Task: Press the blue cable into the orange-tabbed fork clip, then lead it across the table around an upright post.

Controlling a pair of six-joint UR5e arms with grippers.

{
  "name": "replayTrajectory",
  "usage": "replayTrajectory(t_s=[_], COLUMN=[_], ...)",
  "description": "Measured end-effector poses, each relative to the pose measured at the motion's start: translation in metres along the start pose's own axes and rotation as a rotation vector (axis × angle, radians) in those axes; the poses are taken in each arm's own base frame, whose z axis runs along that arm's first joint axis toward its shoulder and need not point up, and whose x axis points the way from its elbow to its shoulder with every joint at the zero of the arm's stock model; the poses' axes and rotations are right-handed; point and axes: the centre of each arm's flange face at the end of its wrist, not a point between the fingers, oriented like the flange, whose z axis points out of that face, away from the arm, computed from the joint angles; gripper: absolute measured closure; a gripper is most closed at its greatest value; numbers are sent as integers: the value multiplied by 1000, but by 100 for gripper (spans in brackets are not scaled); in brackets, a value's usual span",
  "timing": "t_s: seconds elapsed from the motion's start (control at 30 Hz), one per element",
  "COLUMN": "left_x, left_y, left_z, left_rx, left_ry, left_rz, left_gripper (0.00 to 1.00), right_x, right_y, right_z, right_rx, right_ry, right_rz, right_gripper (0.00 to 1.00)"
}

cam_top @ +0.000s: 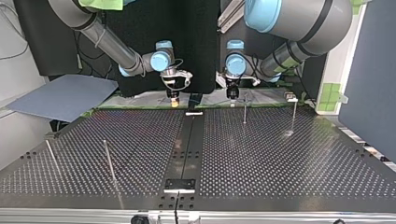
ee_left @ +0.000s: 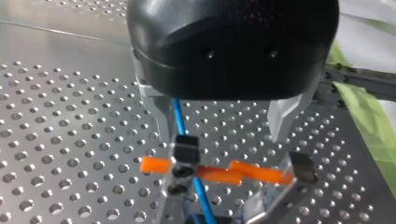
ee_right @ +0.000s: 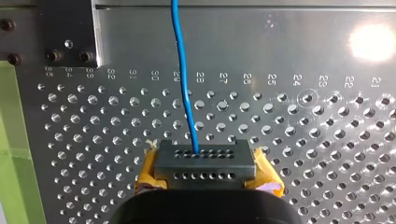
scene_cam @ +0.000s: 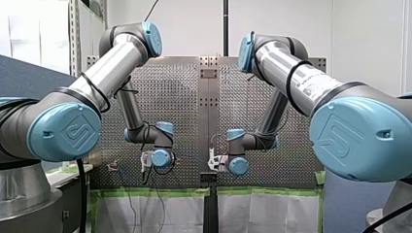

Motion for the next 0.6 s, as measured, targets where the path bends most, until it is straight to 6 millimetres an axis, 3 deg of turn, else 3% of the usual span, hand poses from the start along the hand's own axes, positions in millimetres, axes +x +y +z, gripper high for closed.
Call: replayTrajectory(t_s=[0.6], left_x=[-9], left_y=[-12], left_z=[5], left_rx=[25], left_ry=[-17], left_rz=[8], left_gripper=[0], right_x=[3], right_y=[5], right_z=[4], right_rx=[-7], right_ry=[8], right_rz=[0], right_gripper=[100])
